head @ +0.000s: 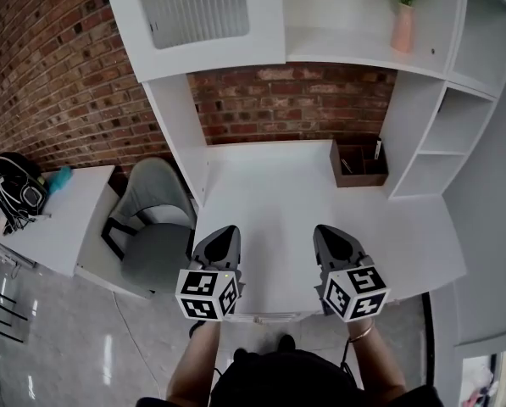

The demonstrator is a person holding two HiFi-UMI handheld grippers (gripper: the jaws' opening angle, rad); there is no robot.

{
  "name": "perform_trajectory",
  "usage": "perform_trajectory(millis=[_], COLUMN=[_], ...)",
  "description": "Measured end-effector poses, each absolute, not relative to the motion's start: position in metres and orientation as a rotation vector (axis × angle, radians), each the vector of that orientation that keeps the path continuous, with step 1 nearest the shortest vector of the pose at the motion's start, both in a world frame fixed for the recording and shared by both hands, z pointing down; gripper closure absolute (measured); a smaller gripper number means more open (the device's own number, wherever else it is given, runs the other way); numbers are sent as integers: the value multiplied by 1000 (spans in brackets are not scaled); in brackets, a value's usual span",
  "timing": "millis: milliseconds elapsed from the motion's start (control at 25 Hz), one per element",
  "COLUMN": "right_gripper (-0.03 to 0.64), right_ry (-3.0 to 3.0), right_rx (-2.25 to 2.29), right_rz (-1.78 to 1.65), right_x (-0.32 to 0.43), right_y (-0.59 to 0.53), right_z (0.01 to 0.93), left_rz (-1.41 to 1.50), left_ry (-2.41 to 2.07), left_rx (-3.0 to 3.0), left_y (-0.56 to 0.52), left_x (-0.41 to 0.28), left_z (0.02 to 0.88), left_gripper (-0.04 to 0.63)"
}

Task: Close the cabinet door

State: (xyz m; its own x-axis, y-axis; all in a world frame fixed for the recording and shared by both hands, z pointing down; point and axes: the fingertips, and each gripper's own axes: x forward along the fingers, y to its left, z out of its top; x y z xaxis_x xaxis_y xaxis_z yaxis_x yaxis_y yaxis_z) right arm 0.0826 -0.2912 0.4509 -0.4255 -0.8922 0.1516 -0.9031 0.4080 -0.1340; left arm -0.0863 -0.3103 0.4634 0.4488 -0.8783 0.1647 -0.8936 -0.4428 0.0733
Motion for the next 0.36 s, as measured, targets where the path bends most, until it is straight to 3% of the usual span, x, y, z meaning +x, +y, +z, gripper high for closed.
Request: perform_trajectory(millis=[360], right_gripper=[615], right_ry=[-2592], right_rx=[1643], right_rz=[292], right_x=[89], right_y=[-295], right_z=[458], left_rz=[198], left_ry=[-1555], left_rx=[2517], left_y=[-314], left_x=[-81], left_z=[482], left_gripper=[588])
